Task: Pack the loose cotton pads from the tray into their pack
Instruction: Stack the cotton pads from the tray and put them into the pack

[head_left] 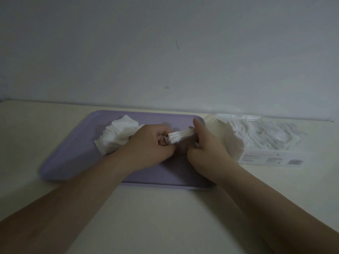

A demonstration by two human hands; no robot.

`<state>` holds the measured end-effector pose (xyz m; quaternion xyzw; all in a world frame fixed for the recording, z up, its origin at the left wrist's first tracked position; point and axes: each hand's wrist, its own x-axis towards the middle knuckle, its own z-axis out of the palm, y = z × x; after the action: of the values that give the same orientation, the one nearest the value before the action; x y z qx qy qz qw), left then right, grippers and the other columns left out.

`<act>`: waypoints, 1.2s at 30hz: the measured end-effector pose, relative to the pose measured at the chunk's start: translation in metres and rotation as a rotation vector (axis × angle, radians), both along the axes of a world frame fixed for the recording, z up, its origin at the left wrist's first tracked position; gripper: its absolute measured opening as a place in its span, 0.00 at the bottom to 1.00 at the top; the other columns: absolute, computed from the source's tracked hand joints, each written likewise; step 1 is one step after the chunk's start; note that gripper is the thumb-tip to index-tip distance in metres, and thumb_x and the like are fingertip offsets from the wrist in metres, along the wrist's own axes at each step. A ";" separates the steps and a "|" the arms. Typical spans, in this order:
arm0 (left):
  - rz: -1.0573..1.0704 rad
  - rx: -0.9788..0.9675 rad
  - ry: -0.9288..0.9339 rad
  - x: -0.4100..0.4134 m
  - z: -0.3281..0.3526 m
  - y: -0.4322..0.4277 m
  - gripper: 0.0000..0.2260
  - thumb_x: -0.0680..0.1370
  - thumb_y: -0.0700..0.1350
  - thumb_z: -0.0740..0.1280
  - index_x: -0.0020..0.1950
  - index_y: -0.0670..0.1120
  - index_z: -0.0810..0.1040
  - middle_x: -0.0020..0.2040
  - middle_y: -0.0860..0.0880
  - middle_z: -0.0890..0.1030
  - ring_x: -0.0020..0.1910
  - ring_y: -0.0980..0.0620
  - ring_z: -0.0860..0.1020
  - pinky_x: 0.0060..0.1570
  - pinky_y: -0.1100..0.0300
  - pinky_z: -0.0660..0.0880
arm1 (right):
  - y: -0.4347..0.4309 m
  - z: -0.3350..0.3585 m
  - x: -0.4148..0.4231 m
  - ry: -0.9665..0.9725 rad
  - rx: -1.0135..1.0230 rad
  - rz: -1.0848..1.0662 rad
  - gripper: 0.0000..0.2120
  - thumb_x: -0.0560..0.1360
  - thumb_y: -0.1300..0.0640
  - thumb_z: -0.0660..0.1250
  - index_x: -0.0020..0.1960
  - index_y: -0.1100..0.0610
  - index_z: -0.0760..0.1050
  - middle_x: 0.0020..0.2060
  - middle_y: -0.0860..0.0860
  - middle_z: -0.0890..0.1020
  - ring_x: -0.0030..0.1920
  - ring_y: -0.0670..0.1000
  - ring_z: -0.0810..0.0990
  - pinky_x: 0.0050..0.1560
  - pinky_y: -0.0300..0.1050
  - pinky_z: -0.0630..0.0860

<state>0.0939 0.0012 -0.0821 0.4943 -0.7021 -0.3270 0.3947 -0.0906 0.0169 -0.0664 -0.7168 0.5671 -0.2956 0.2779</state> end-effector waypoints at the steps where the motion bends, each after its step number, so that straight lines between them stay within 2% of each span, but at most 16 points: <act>1: 0.006 0.002 0.000 0.000 -0.001 -0.001 0.09 0.68 0.51 0.74 0.43 0.48 0.81 0.30 0.54 0.76 0.32 0.56 0.70 0.38 0.58 0.66 | 0.002 0.001 0.001 -0.036 0.028 0.018 0.40 0.73 0.64 0.63 0.82 0.54 0.53 0.71 0.51 0.74 0.68 0.51 0.74 0.62 0.33 0.67; 3: 0.000 0.000 -0.011 -0.002 -0.001 -0.001 0.09 0.69 0.52 0.75 0.43 0.49 0.81 0.34 0.50 0.83 0.33 0.56 0.75 0.38 0.57 0.71 | 0.005 0.001 0.004 -0.144 0.123 0.071 0.41 0.75 0.67 0.61 0.83 0.52 0.49 0.61 0.41 0.72 0.53 0.37 0.75 0.45 0.19 0.66; 4: -0.001 -0.005 -0.024 -0.002 0.000 0.001 0.09 0.69 0.53 0.75 0.43 0.49 0.81 0.36 0.46 0.84 0.34 0.55 0.76 0.38 0.56 0.72 | 0.006 -0.001 0.005 -0.191 0.166 0.084 0.41 0.76 0.70 0.59 0.83 0.51 0.48 0.56 0.38 0.71 0.45 0.31 0.74 0.40 0.17 0.65; 5: -0.001 -0.015 -0.029 -0.002 0.001 0.002 0.09 0.69 0.52 0.74 0.43 0.49 0.81 0.38 0.44 0.85 0.34 0.55 0.76 0.38 0.56 0.72 | 0.006 -0.001 0.005 -0.220 0.177 0.093 0.42 0.76 0.72 0.59 0.83 0.51 0.48 0.55 0.37 0.70 0.43 0.29 0.73 0.41 0.16 0.65; 7: -0.010 -0.021 -0.019 0.000 0.005 0.002 0.02 0.72 0.46 0.74 0.41 0.50 0.82 0.37 0.46 0.85 0.34 0.56 0.76 0.38 0.59 0.71 | 0.003 -0.005 0.005 -0.241 0.117 0.077 0.43 0.73 0.70 0.62 0.83 0.50 0.52 0.66 0.42 0.71 0.57 0.33 0.74 0.55 0.20 0.66; 9: -0.031 0.018 0.019 0.004 0.009 0.002 0.05 0.74 0.41 0.73 0.43 0.52 0.84 0.38 0.48 0.85 0.37 0.56 0.78 0.40 0.59 0.73 | -0.003 -0.007 0.001 -0.288 0.038 0.053 0.38 0.73 0.67 0.66 0.80 0.52 0.61 0.70 0.47 0.74 0.68 0.44 0.75 0.68 0.36 0.71; 10: -0.035 0.046 0.035 0.005 0.009 0.002 0.04 0.73 0.43 0.73 0.45 0.52 0.85 0.41 0.46 0.86 0.39 0.53 0.80 0.42 0.57 0.75 | -0.005 -0.007 -0.002 -0.321 0.019 0.057 0.33 0.75 0.67 0.68 0.78 0.53 0.66 0.67 0.49 0.78 0.65 0.47 0.78 0.68 0.43 0.74; 12: 0.003 0.061 0.075 0.005 0.010 0.002 0.08 0.70 0.48 0.74 0.48 0.53 0.85 0.43 0.45 0.86 0.41 0.48 0.82 0.44 0.52 0.77 | -0.009 -0.008 -0.005 -0.398 0.022 0.053 0.24 0.76 0.63 0.72 0.71 0.52 0.74 0.57 0.53 0.84 0.55 0.50 0.83 0.57 0.45 0.79; 14: 0.119 0.017 0.137 0.002 0.008 0.001 0.13 0.69 0.48 0.78 0.51 0.51 0.81 0.38 0.46 0.82 0.35 0.50 0.77 0.39 0.57 0.74 | -0.011 -0.008 -0.006 -0.461 0.031 0.002 0.18 0.75 0.57 0.74 0.64 0.49 0.79 0.51 0.52 0.85 0.50 0.52 0.84 0.50 0.47 0.81; 16: 0.220 -0.095 0.156 0.000 0.007 0.002 0.15 0.70 0.44 0.80 0.50 0.48 0.76 0.33 0.49 0.75 0.30 0.55 0.70 0.32 0.62 0.69 | -0.011 -0.008 -0.006 -0.524 0.058 -0.035 0.17 0.71 0.51 0.74 0.60 0.46 0.80 0.50 0.50 0.86 0.52 0.55 0.85 0.54 0.55 0.84; 18: 0.226 -0.165 0.140 -0.003 0.008 0.002 0.12 0.71 0.42 0.80 0.45 0.48 0.77 0.32 0.51 0.72 0.29 0.57 0.67 0.30 0.65 0.67 | -0.012 -0.007 -0.007 -0.579 0.092 -0.035 0.16 0.71 0.52 0.74 0.59 0.47 0.81 0.51 0.52 0.86 0.53 0.59 0.85 0.57 0.62 0.82; 21: 0.195 -0.193 0.118 -0.009 0.008 0.005 0.08 0.72 0.42 0.79 0.43 0.47 0.81 0.33 0.51 0.73 0.29 0.60 0.67 0.32 0.68 0.68 | -0.011 -0.007 -0.006 -0.746 0.166 0.042 0.14 0.75 0.60 0.73 0.60 0.56 0.80 0.51 0.61 0.85 0.46 0.59 0.86 0.53 0.61 0.83; 23: 0.217 -0.187 0.114 -0.011 0.007 0.006 0.07 0.72 0.42 0.79 0.44 0.47 0.82 0.34 0.52 0.74 0.29 0.61 0.69 0.34 0.70 0.69 | -0.010 -0.008 -0.004 -0.779 0.186 0.070 0.16 0.71 0.58 0.73 0.58 0.58 0.80 0.50 0.63 0.85 0.46 0.57 0.84 0.52 0.58 0.82; 26: 0.249 -0.170 0.122 -0.010 0.005 0.004 0.08 0.70 0.46 0.80 0.44 0.49 0.83 0.34 0.54 0.78 0.30 0.61 0.71 0.36 0.67 0.73 | -0.011 -0.009 -0.002 -0.797 0.178 0.087 0.14 0.70 0.57 0.71 0.55 0.59 0.80 0.48 0.61 0.85 0.47 0.57 0.82 0.55 0.62 0.79; 32: 0.291 -0.100 0.165 -0.010 0.002 0.001 0.11 0.65 0.52 0.79 0.43 0.49 0.83 0.37 0.49 0.83 0.35 0.56 0.78 0.42 0.59 0.79 | -0.011 -0.012 0.000 -0.854 0.161 0.113 0.11 0.71 0.59 0.70 0.54 0.57 0.79 0.47 0.61 0.84 0.46 0.57 0.81 0.51 0.58 0.77; 36: 0.245 -0.044 0.229 -0.010 0.006 0.003 0.11 0.67 0.48 0.81 0.42 0.46 0.82 0.39 0.43 0.83 0.36 0.54 0.77 0.43 0.56 0.78 | -0.011 -0.013 -0.001 -0.910 0.211 0.124 0.17 0.72 0.67 0.68 0.59 0.54 0.81 0.57 0.63 0.84 0.52 0.58 0.83 0.59 0.61 0.78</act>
<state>0.0839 0.0040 -0.0764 0.5270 -0.5940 -0.3154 0.5196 -0.0913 0.0055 -0.0795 -0.5148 0.3707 -0.5033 0.5867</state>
